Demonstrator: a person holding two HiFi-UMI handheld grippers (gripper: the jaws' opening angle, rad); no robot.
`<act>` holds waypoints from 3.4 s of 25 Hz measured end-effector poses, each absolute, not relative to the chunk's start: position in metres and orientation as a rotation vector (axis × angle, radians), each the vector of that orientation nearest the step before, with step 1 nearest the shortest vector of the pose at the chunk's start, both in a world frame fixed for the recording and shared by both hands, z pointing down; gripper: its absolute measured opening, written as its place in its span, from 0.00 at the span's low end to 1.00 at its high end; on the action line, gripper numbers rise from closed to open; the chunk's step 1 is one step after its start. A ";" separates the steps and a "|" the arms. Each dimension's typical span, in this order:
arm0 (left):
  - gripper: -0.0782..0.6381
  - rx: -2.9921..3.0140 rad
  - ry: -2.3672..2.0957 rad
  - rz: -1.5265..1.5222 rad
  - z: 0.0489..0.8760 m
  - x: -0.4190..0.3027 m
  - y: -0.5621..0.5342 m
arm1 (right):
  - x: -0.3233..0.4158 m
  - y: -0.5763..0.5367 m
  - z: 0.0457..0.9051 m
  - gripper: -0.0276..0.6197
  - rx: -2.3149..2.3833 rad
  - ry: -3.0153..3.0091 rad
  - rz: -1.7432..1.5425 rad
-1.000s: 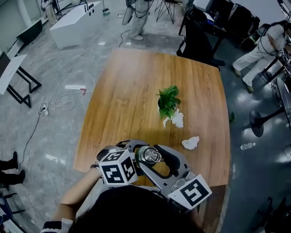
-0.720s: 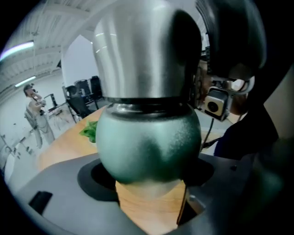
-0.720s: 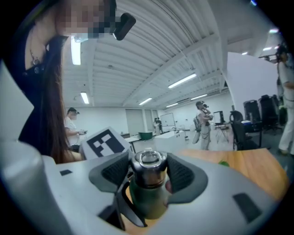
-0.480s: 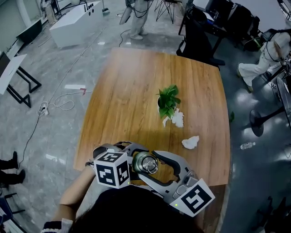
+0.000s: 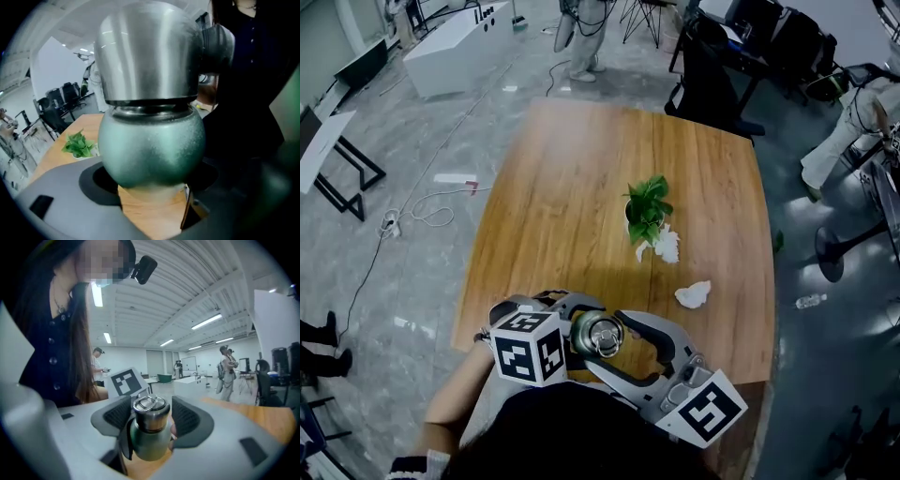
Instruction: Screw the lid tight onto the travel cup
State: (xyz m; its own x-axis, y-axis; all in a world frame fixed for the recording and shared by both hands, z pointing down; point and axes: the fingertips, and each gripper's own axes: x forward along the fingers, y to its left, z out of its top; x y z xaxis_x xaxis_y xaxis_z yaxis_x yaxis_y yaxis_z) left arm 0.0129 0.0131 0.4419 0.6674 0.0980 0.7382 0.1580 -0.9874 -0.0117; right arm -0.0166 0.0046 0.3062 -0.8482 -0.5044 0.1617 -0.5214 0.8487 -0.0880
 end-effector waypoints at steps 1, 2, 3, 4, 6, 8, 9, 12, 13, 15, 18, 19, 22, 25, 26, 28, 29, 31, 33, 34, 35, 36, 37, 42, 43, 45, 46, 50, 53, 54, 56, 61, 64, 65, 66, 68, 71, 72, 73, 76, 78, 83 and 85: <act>0.66 -2.788 -0.268 -1.239 0.441 0.012 0.017 | -0.016 0.007 0.306 0.45 0.764 -2.901 0.191; 0.66 -2.780 -0.306 -1.244 0.440 0.011 0.020 | -0.015 0.008 0.305 0.45 0.738 -2.909 0.186; 0.66 -2.779 -0.326 -1.241 0.440 0.012 0.022 | -0.015 0.008 0.304 0.45 0.728 -2.921 0.182; 0.66 -2.785 -0.322 -1.232 0.439 0.014 0.021 | -0.015 0.006 0.303 0.45 0.737 -2.935 0.180; 0.66 -2.810 -0.234 -1.220 0.439 0.019 0.014 | -0.013 0.000 0.301 0.45 0.817 -2.948 0.175; 0.66 -2.811 -0.083 -1.260 0.442 0.019 0.001 | -0.011 -0.008 0.303 0.45 0.926 -2.923 0.173; 0.66 -2.795 -0.022 -1.289 0.443 0.017 -0.004 | -0.011 -0.010 0.304 0.45 0.959 -2.909 0.179; 0.66 -2.771 -0.060 -1.293 0.439 0.013 -0.002 | -0.013 -0.005 0.300 0.45 0.899 -2.933 0.222; 0.66 -2.777 -0.138 -1.270 0.436 0.013 0.004 | -0.014 0.000 0.298 0.45 0.834 -2.953 0.239; 0.66 -2.781 -0.288 -1.228 0.432 0.013 0.018 | -0.017 0.008 0.296 0.45 0.710 -2.979 0.248; 0.66 -2.772 -0.328 -1.209 0.430 0.016 0.021 | -0.019 0.009 0.296 0.45 0.685 -2.987 0.207; 0.66 -2.779 -0.288 -1.213 0.430 0.017 0.018 | -0.018 0.006 0.296 0.45 0.729 -2.982 0.191; 0.66 -2.810 -0.096 -1.251 0.433 0.020 -0.001 | -0.013 -0.008 0.298 0.45 0.905 -2.936 0.160; 0.66 -2.796 -0.020 -1.260 0.432 0.021 -0.008 | -0.011 -0.009 0.298 0.45 0.935 -2.936 0.180; 0.66 -2.798 -0.071 -1.240 0.430 0.021 -0.003 | -0.011 -0.006 0.296 0.45 0.891 -2.956 0.197; 0.66 -2.805 -0.239 -1.198 0.425 0.019 0.011 | -0.013 0.004 0.293 0.45 0.756 -2.994 0.224; 0.66 -2.800 -0.317 -1.189 0.424 0.018 0.019 | -0.014 0.009 0.292 0.45 0.696 -3.006 0.232; 0.66 -2.778 -0.395 -1.191 0.425 0.018 0.027 | -0.016 0.012 0.291 0.45 0.645 -3.019 0.228; 0.66 -2.778 -0.344 -1.196 0.427 0.021 0.023 | -0.015 0.008 0.291 0.45 0.708 -3.016 0.199; 0.66 -2.795 -0.272 -1.195 0.428 0.024 0.016 | -0.013 0.003 0.291 0.45 0.775 -3.005 0.181; 0.66 -2.816 -0.179 -1.195 0.428 0.026 0.008 | -0.010 -0.003 0.292 0.45 0.852 -2.984 0.170; 0.66 -2.835 -0.076 -1.200 0.429 0.028 0.000 | -0.008 -0.008 0.294 0.45 0.926 -2.959 0.167; 0.66 -2.843 0.020 -1.215 0.430 0.028 -0.008 | -0.005 -0.013 0.296 0.45 0.981 -2.936 0.170; 0.66 -2.795 -0.033 -1.246 0.431 0.024 -0.003 | -0.005 -0.006 0.298 0.45 0.832 -2.963 0.286; 0.66 -2.782 -0.131 -1.228 0.430 0.023 0.006 | -0.006 0.000 0.296 0.45 0.758 -2.978 0.292; 0.66 -2.752 -0.298 -1.208 0.428 0.021 0.022 | -0.010 0.009 0.294 0.45 0.642 -2.998 0.275; 0.66 -2.742 -0.343 -1.208 0.429 0.021 0.027 | -0.012 0.012 0.294 0.45 0.618 -3.001 0.258; 0.66 -2.772 -0.220 -1.218 0.433 0.025 0.016 | -0.012 0.003 0.297 0.45 0.760 -2.970 0.189; 0.66 -2.811 -0.008 -1.225 0.436 0.030 -0.003 | -0.006 -0.010 0.302 0.45 0.916 -2.910 0.178; 0.66 -2.816 0.049 -1.227 0.437 0.031 -0.008 | -0.005 -0.013 0.303 0.45 0.947 -2.896 0.187; 0.66 -2.825 0.050 -1.214 0.436 0.031 -0.008 | -0.005 -0.013 0.303 0.45 0.932 -2.893 0.223; 0.66 -2.767 -0.341 -1.182 0.431 0.025 0.025 | -0.014 0.008 0.304 0.45 0.651 -2.930 0.238; 0.66 -2.769 -0.302 -1.218 0.436 0.025 0.019 | -0.014 0.002 0.308 0.45 0.720 -2.899 0.166; 0.66 -2.783 -0.232 -1.226 0.438 0.026 0.012 | -0.012 -0.002 0.311 0.45 0.778 -2.881 0.160; 0.66 -2.797 -0.147 -1.234 0.440 0.027 0.005 | -0.010 -0.008 0.313 0.45 0.841 -2.859 0.168; 0.66 -2.815 0.029 -1.249 0.443 0.030 -0.010 | -0.004 -0.018 0.319 0.45 0.957 -2.813 0.208; 0.66 -2.813 0.176 -1.264 0.447 0.032 -0.023 | -0.001 -0.027 0.322 0.45 1.022 -2.785 0.237; 0.66 -2.817 0.157 -1.260 0.448 0.032 -0.022 | -0.001 -0.027 0.321 0.45 1.006 -2.795 0.235; 0.66 -2.824 0.106 -1.253 0.447 0.032 -0.018 | -0.002 -0.024 0.319 0.45 0.971 -2.811 0.232; 0.66 -2.788 -0.135 -1.264 0.446 0.028 0.004 | -0.006 -0.007 0.314 0.45 0.807 -2.853 0.213; 0.66 -2.714 -0.252 -1.313 0.451 0.022 0.015 | -0.008 0.003 0.317 0.45 0.711 -2.845 0.182; 0.66 -2.747 -0.132 -1.338 0.459 0.025 0.007 | -0.006 -0.005 0.326 0.45 0.833 -2.799 0.165; 0.66 -2.804 0.020 -1.319 0.457 0.029 -0.005 | -0.001 -0.016 0.325 0.45 0.949 -2.784 0.195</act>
